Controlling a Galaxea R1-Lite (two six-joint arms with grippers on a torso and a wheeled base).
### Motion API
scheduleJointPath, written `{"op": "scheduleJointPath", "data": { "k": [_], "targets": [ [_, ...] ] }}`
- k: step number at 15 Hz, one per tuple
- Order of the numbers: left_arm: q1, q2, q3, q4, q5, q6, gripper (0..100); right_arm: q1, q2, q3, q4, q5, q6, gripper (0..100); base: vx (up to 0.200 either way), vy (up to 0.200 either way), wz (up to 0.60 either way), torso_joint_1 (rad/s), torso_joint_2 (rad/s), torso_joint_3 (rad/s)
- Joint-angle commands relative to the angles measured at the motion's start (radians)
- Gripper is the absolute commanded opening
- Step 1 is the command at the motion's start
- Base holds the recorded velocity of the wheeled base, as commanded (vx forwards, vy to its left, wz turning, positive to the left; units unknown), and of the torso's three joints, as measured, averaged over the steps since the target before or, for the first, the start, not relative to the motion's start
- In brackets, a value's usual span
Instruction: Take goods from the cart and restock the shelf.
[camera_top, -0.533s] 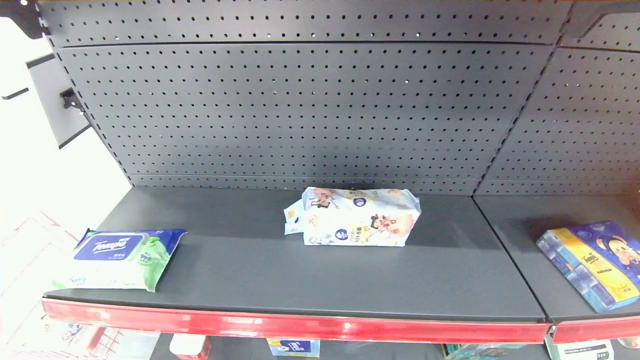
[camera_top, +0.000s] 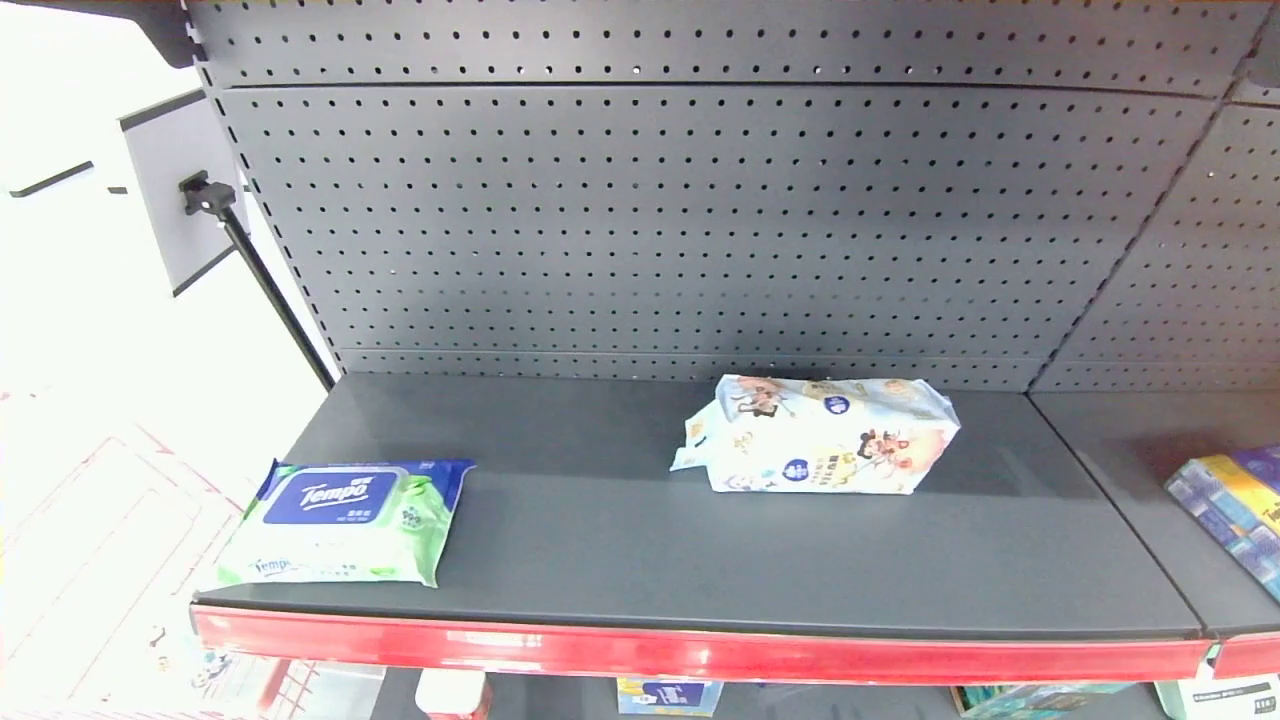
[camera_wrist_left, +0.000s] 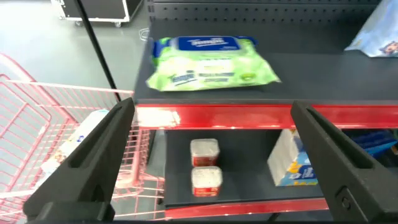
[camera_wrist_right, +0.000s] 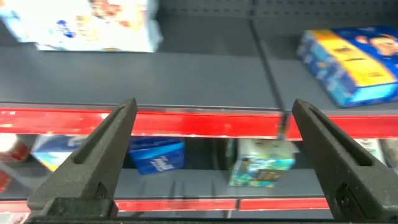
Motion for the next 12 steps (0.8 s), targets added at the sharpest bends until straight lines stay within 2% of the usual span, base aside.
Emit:
{"op": "scheduleJointPath", "data": {
  "k": [1,12],
  "targets": [
    [0.0,0.0,0.0,0.0,0.0,0.0,100,0.0,0.001,0.0,0.0,0.001,-0.001,100,0.0,0.2,0.0,-0.002,0.0,0.012],
    [0.0,0.0,0.0,0.0,0.0,0.0,100,0.0,0.001,0.0,-0.002,0.009,-0.006,100,0.0,0.2,0.0,0.001,0.01,0.005]
  ]
}}
